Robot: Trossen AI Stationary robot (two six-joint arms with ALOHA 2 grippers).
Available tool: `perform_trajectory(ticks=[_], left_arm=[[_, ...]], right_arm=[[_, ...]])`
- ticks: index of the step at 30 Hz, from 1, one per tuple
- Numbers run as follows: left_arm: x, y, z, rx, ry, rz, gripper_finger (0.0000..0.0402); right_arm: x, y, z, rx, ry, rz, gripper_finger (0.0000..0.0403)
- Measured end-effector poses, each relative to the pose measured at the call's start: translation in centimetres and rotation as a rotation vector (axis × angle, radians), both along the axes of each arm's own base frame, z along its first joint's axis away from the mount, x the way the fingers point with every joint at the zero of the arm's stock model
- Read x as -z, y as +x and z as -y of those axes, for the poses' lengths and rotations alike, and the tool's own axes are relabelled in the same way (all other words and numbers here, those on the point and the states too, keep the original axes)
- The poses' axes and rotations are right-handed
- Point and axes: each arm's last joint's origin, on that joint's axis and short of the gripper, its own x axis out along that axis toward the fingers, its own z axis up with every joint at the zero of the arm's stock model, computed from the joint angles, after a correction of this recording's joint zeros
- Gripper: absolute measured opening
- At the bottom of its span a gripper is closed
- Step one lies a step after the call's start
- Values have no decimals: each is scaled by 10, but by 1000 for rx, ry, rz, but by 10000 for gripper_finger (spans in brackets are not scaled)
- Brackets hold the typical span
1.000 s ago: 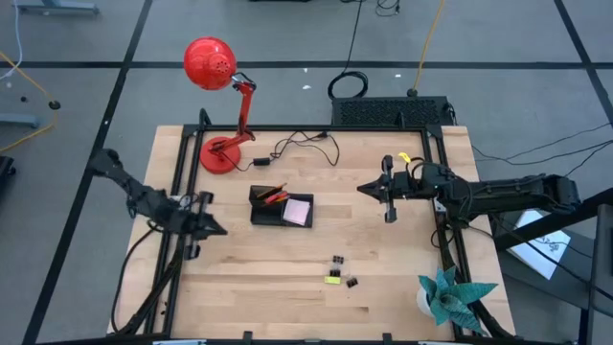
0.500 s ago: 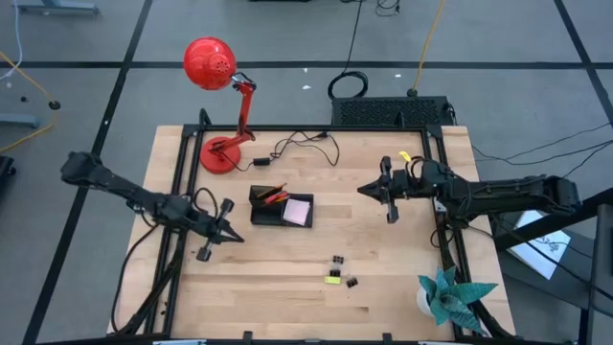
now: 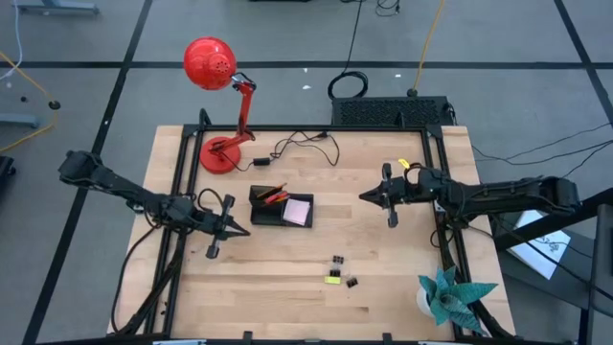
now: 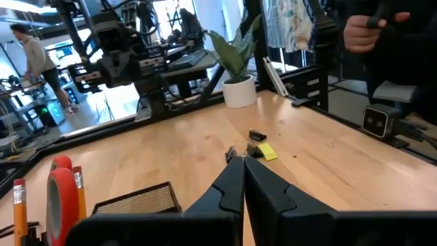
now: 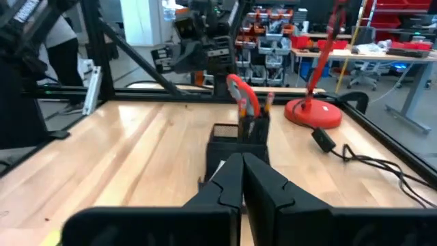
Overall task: Pick and place office supplies into organizer
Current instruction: Put the top binder clip into the desk organizer
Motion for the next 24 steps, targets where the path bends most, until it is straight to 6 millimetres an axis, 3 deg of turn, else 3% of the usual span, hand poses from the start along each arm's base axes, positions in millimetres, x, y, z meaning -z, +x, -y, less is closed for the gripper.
perform_trajectory(ticks=[8, 13, 18, 24], left_arm=[[1, 0, 0, -2, 1, -6, 3], [1, 0, 0, -3, -12, -16, 21], [2, 0, -1, -28, 4, -24, 35], [3, 0, -2, -75, -9, -33, 36]], right_arm=[[2, 3, -21, -50, 0, -17, 51], [11, 8, -39, -33, 14, -80, 97], [16, 23, -58, 8, -25, -221, 125], [14, 47, -80, -25, -138, -309, 129]])
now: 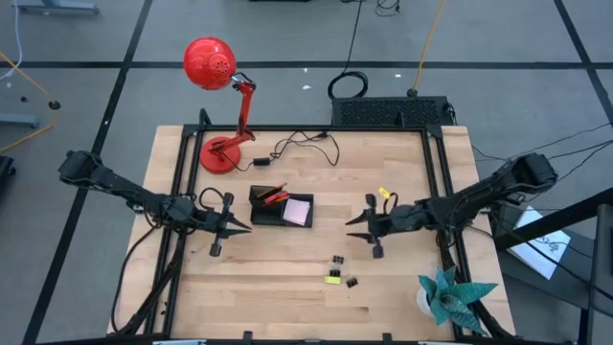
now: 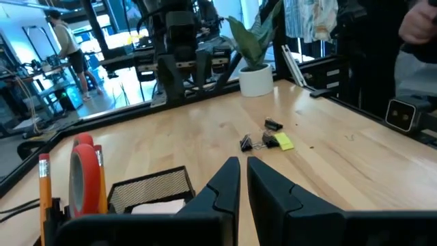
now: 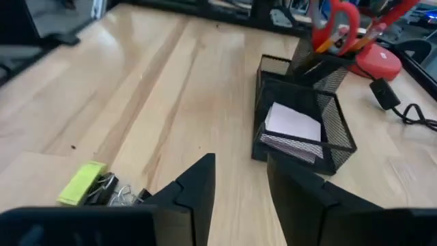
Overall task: Pick and place office supplies into organizer
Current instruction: Put the top binder clip into the desk organizer
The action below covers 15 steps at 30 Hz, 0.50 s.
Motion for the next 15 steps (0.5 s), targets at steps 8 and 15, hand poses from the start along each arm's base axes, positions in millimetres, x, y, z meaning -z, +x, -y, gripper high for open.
perform_trajectory(ticks=[8, 15], left_arm=[[0, 0, 0, -8, 2, -1, 37], [-1, 0, 0, -11, -25, 2, 37]], right_arm=[[15, 23, -24, -46, -51, -135, 128], [28, 30, -59, -119, -141, -277, 138]])
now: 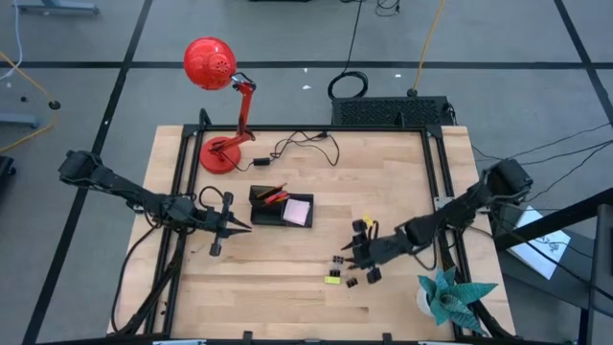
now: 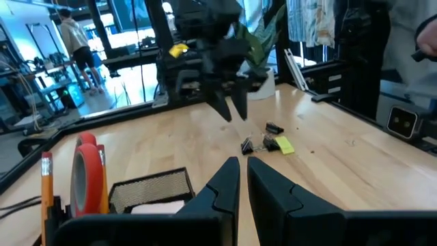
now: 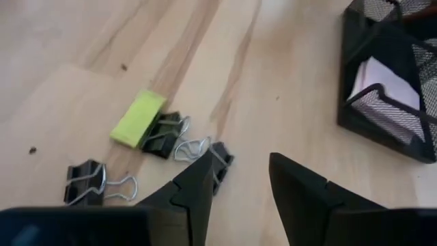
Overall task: Pick and place office supplies into organizer
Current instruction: Put the top binder clip into the desk organizer
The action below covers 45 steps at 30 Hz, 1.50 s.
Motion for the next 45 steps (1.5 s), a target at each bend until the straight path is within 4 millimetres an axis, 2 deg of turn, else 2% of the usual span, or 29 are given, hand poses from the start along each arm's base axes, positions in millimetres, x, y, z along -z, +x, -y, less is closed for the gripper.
perform_trajectory(ticks=[5, 18, 27, 45], left_arm=[[-1, 0, 0, -3, -3, 11, 37], [0, 0, -1, -24, -6, 3, 37], [2, 0, -1, -25, -11, -19, 37], [2, 0, -1, -26, -20, -21, 37]], right_arm=[[2, 1, -16, 5, -48, -3, 148], [22, 8, -23, 8, 10, -10, 150], [30, 13, -19, 27, 3, -13, 145], [28, 18, -13, 23, 58, -10, 111]])
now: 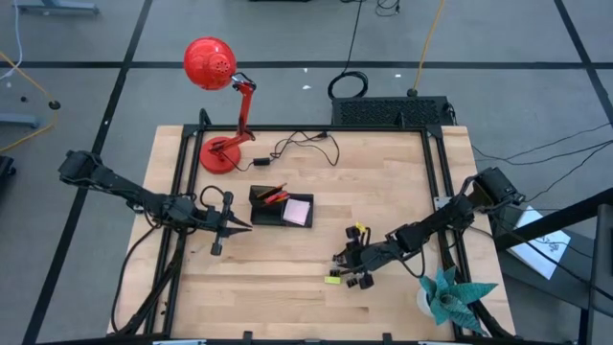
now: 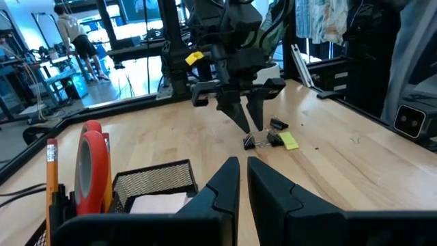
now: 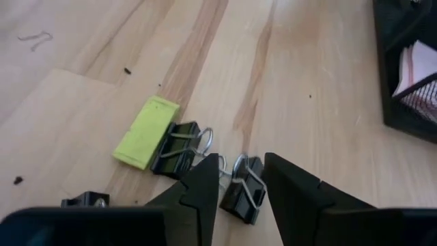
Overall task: Pick and place office supplies into organizer
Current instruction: Put the top binder clip into the desk organizer
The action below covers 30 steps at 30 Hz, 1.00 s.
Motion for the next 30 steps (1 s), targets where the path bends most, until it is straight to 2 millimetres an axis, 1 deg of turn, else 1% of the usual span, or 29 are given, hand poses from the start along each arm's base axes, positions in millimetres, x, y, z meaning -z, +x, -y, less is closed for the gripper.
perform_trajectory(ticks=[12, 15, 20, 25, 30], left_arm=[[0, 0, 0, 0, 0, 0, 37], [0, 0, 0, 0, 0, 0, 37], [0, 0, 0, 0, 1, -1, 37], [0, 0, 0, 0, 1, -1, 37], [0, 0, 0, 0, 1, -1, 37]], right_arm=[[2, -1, 2, 8, -8, -21, 71], [2, 0, 4, -3, 2, -31, 51], [1, 1, 6, 6, 2, -21, 6], [1, 3, 9, 21, -6, -16, 6], [-5, 7, 11, 55, -62, 70, 3]])
